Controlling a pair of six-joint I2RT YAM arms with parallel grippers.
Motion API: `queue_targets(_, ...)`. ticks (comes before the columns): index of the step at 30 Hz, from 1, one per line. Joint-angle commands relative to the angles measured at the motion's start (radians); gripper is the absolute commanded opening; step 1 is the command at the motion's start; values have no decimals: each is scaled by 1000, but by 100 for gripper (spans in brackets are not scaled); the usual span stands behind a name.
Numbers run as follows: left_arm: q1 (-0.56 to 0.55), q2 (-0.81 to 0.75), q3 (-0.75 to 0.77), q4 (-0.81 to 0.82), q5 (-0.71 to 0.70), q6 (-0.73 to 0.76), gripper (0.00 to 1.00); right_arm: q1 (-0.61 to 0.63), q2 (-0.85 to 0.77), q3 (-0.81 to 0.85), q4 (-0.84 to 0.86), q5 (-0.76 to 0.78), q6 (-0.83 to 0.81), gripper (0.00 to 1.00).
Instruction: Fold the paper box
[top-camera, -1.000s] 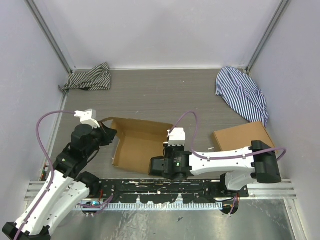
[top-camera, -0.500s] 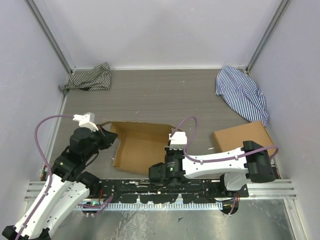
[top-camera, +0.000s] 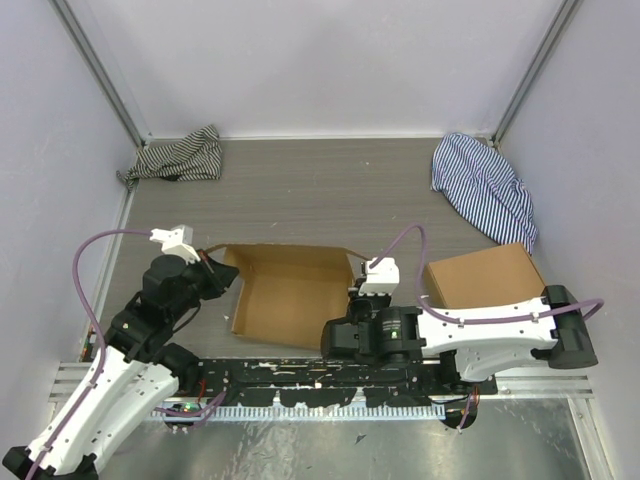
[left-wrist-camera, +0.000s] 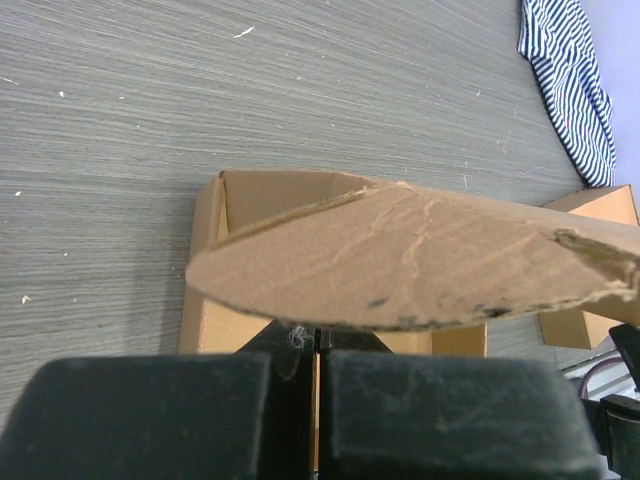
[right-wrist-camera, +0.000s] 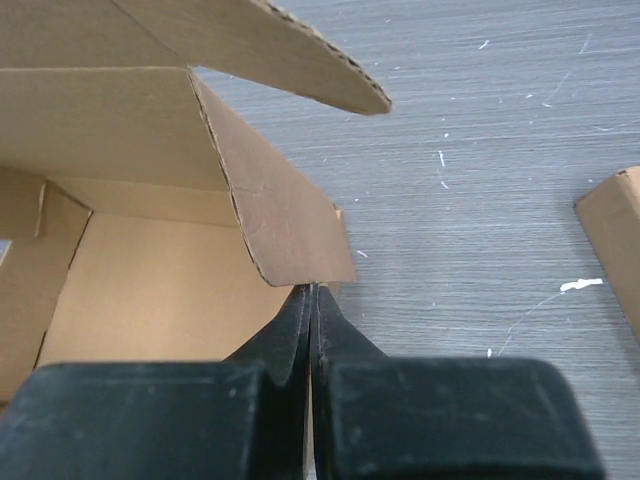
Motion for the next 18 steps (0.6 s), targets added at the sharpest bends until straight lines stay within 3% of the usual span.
queue_targets(1,-12,11,6,-36,28,-23,0,1,-75,-52,234,-35,-188,1)
queue_targets(11,-53,26,29,-28,-9,-32,0,-15,-190,-93,353,-141,-354,1)
queue_targets(18,-60,68,52,-26,-32,2,0,-139,-163,-104,489,-315,-530,1)
